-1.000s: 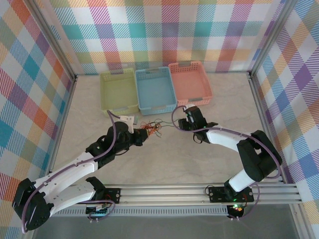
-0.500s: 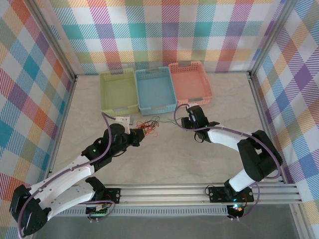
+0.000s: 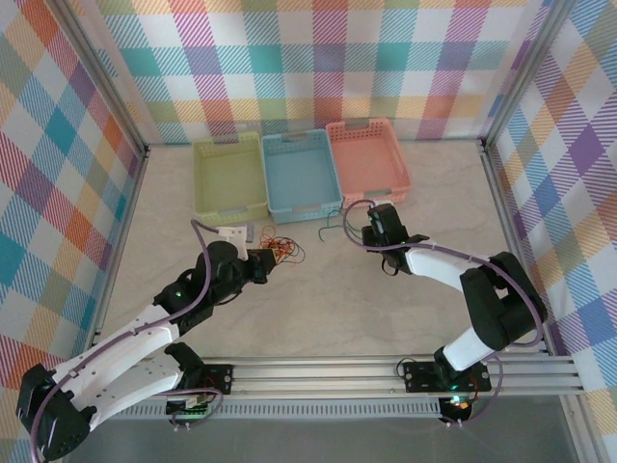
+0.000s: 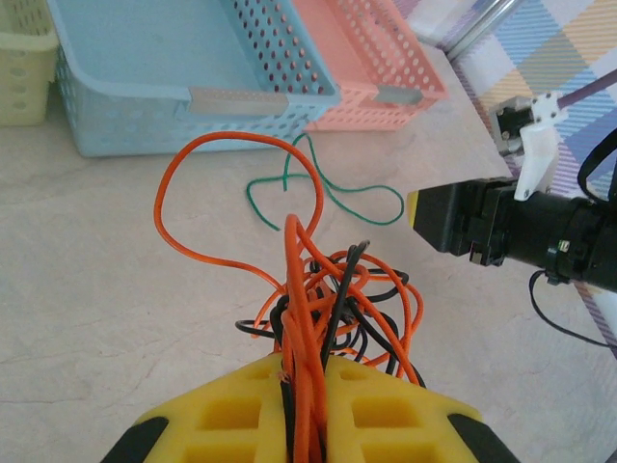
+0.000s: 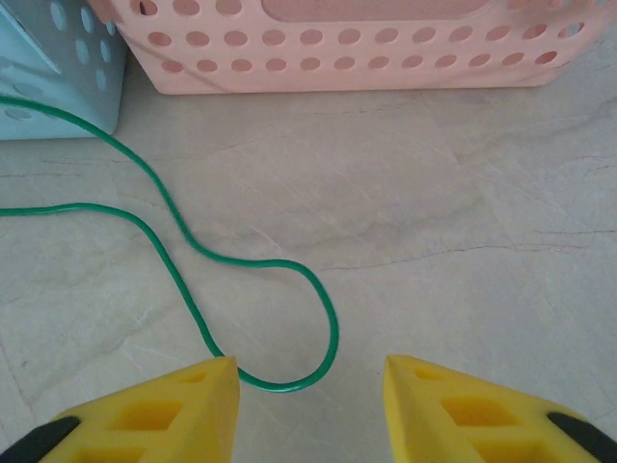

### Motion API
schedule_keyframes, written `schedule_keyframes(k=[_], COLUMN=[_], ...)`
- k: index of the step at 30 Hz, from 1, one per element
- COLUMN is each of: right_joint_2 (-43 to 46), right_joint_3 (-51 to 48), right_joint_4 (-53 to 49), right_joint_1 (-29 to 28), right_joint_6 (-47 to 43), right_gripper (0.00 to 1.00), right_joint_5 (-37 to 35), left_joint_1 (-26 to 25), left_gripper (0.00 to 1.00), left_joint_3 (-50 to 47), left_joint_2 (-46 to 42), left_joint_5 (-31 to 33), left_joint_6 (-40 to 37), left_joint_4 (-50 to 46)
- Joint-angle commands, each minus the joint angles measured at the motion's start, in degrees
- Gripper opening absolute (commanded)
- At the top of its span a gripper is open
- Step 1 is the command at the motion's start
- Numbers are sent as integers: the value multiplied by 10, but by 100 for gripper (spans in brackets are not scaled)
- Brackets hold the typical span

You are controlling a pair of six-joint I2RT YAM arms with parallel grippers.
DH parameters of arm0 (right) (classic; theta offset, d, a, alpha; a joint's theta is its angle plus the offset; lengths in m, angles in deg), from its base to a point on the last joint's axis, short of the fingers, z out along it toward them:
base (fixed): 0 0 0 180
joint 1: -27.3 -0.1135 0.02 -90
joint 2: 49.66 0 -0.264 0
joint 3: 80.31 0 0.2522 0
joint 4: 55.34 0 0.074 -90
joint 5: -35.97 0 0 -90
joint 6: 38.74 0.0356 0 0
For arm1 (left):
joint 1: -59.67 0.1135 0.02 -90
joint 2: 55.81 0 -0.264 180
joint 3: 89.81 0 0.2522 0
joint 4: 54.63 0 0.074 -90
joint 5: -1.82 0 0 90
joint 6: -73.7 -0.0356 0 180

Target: Untangle the cables

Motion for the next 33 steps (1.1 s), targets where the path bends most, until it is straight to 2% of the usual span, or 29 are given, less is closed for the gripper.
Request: schedule_keyframes(k=[1, 12, 15, 17, 19, 23, 29, 33], right_joint_2=[19, -3, -10, -20, -33, -49, -56, -57], right_joint_3=[-12, -5, -8, -4, 3, 14, 11, 7], right_joint_4=[9, 13, 21, 19, 12, 9, 23, 39], right_joint_1=[1, 17, 30, 37, 42, 49, 57, 61], right_joint_6=[6, 22, 33, 39, 43, 49, 53, 53], right_gripper=[44, 50, 52, 54, 56, 59, 60, 60], right_joint_5=[5, 40, 67, 89, 107, 136, 168, 188], left_joint_1=[4, 3, 3, 3, 3, 2, 3, 2], left_gripper=[14, 19, 24, 30, 40, 51, 60, 67], left_joint_3=[18, 124, 132, 137, 141, 147, 143, 133], left_joint_2=[41, 283, 320, 339, 351, 361, 340, 305], left_joint_5=[-47, -138, -160, -172, -177, -171, -143, -95], left_joint_6=[-3, 8, 14, 18, 20, 20, 16, 12], left_joint_4=[13, -58, -51, -49, -50, -59, -70, -79])
